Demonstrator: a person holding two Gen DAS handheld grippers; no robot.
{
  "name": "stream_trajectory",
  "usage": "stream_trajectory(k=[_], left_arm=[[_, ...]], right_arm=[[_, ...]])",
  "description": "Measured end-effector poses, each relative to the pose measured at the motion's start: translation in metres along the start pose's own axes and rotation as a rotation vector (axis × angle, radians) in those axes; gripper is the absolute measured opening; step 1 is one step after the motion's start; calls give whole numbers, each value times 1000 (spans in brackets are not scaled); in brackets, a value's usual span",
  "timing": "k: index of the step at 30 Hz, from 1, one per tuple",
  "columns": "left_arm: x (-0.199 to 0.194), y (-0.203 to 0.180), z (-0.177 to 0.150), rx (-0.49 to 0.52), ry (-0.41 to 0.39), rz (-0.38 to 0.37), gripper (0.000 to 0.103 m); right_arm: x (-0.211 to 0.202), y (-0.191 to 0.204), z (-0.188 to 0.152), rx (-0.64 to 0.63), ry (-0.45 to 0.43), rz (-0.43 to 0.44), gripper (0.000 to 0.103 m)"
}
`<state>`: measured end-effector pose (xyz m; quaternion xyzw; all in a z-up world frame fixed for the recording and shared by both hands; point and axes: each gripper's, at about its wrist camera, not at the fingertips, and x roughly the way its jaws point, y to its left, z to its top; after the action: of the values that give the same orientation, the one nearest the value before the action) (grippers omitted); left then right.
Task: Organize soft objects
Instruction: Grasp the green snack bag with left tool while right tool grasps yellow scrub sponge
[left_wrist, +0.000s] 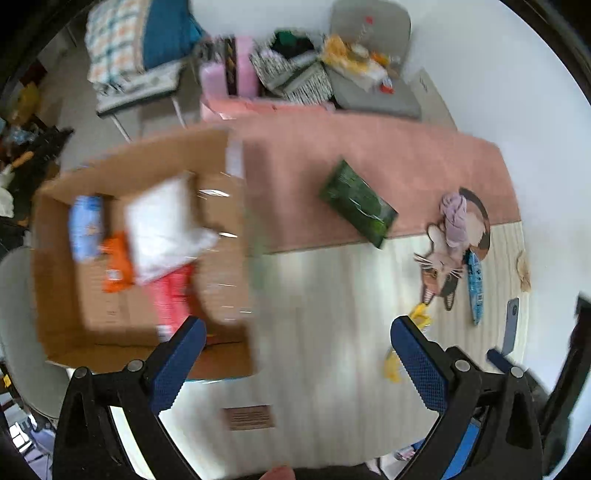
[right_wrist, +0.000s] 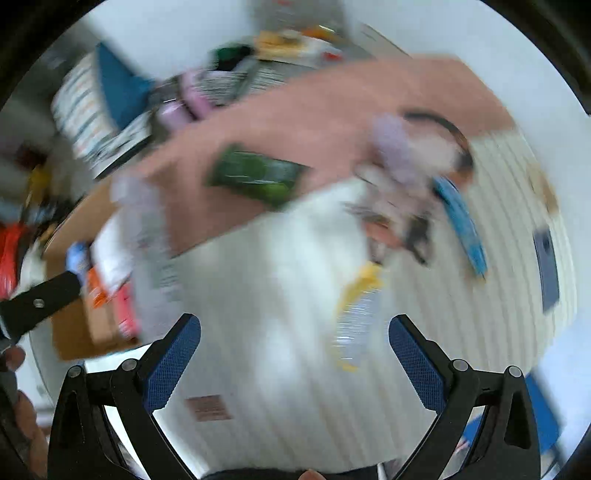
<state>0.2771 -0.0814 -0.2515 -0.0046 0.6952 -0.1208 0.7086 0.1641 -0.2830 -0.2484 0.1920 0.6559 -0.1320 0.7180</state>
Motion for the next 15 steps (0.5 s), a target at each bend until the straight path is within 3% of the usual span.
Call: stream_trajectory(k=[6,11,15], left_arm=[[82,-42,45,-123,188,-79,102],[128,-51,87,-292,237,-113,101],[163,-59,112,-331,280,-82,101]], right_arm=[[74,-88,0,208,167,83,103],[115,-100,-12,234,239,101,98],[131,-101,-18,247,258,120,95]])
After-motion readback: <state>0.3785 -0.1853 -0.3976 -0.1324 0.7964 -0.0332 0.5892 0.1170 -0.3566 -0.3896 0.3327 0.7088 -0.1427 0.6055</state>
